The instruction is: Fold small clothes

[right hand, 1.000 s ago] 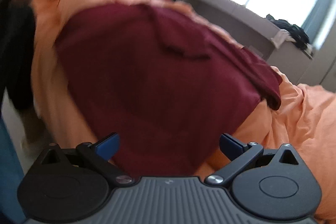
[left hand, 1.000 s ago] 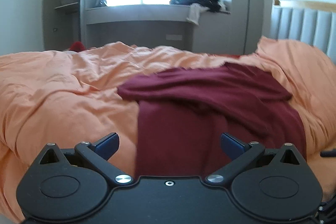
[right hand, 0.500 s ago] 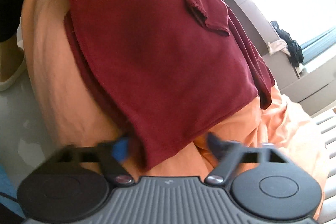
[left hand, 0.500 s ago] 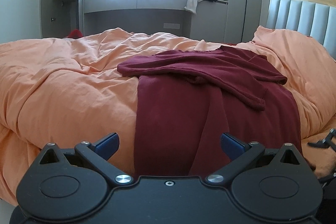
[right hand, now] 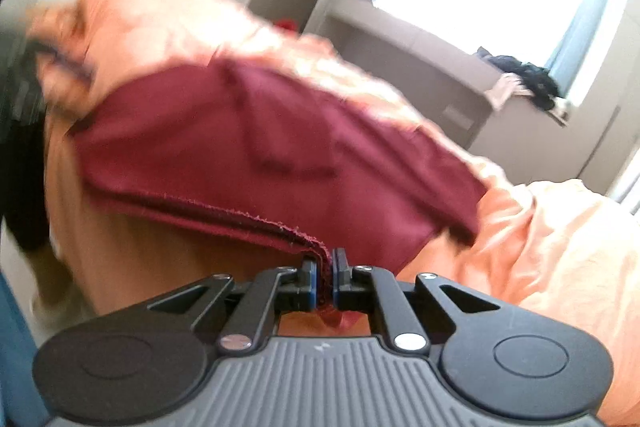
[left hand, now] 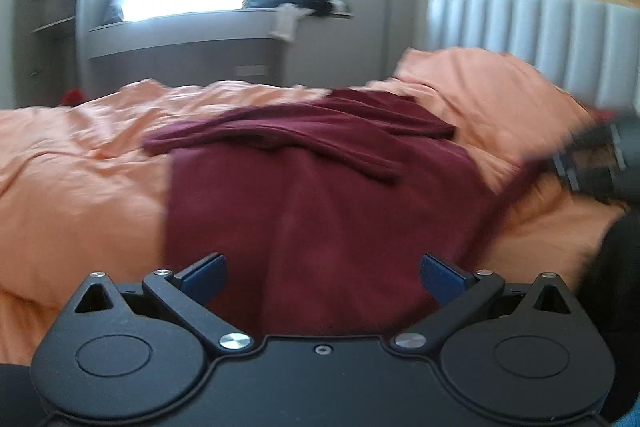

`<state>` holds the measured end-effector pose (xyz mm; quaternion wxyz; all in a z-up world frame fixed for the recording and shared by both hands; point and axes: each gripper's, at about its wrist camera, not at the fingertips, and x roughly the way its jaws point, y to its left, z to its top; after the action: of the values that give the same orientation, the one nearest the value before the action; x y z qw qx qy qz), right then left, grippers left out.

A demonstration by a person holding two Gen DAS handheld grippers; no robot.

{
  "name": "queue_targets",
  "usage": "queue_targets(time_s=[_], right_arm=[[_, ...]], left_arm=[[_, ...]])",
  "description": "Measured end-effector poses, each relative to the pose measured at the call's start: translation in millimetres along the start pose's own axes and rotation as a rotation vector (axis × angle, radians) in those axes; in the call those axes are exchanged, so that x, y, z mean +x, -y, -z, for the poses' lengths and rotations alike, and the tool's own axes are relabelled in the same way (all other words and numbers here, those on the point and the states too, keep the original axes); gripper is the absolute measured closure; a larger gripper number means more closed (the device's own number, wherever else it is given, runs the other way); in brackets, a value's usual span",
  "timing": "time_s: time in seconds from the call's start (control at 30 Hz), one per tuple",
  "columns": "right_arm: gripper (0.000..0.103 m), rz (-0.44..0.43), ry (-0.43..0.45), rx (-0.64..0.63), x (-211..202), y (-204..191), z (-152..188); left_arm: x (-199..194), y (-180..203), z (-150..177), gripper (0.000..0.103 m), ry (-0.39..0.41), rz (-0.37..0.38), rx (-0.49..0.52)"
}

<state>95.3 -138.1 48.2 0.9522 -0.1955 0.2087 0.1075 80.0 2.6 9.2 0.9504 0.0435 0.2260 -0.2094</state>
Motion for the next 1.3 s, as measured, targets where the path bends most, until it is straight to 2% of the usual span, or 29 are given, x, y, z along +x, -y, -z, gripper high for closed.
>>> queue_targets(time_s=[0.1, 0.23, 0.3, 0.37, 0.47, 0.53, 0.57, 0.63, 0.7, 0.9, 1.13, 1.3], right_arm=[[0.096, -0.010, 0.059, 0.042, -15, 15, -11], [0.096, 0.011, 0.120, 0.036, -28, 21, -23], [0.096, 0.023, 0.146, 0.038, -42, 20, -22], [0.096, 0.039, 0.170, 0.048, -47, 26, -24], [0.096, 0.071, 0.211, 0.076, -57, 37, -25], [0.096, 0.084, 0.228, 0.095, -57, 46, -25], [0.096, 0.090, 0.235, 0.102, -60, 48, -25], [0.096, 0.092, 0.240, 0.115, -62, 50, -23], [0.096, 0.085, 0.234, 0.122, -61, 50, -20], [0.096, 0.100, 0.226, 0.135, -66, 42, -10], [0.096, 0.136, 0.274, 0.140, -80, 33, -7], [0.097, 0.190, 0.339, 0.145, -99, 20, 0]], left_arm=[[12, 28, 5, 0.000, -0.001, -0.009, 0.097], [32, 62, 11, 0.001, 0.007, -0.177, 0.256], [44, 67, 11, 0.002, -0.021, -0.272, 0.286], [50, 63, 12, 0.010, -0.055, -0.330, 0.286], [50, 54, 12, 0.026, -0.084, -0.413, 0.262], [46, 46, 13, 0.047, -0.094, -0.456, 0.247], [44, 42, 13, 0.054, -0.092, -0.477, 0.240], [37, 35, 12, 0.081, -0.066, -0.515, 0.216], [27, 30, 10, 0.095, -0.020, -0.524, 0.191], [7, 31, 2, 0.098, 0.099, -0.626, 0.240], [-24, 38, -8, 0.100, 0.203, -0.660, 0.262], [-46, 39, -21, 0.100, 0.293, -0.633, 0.172]])
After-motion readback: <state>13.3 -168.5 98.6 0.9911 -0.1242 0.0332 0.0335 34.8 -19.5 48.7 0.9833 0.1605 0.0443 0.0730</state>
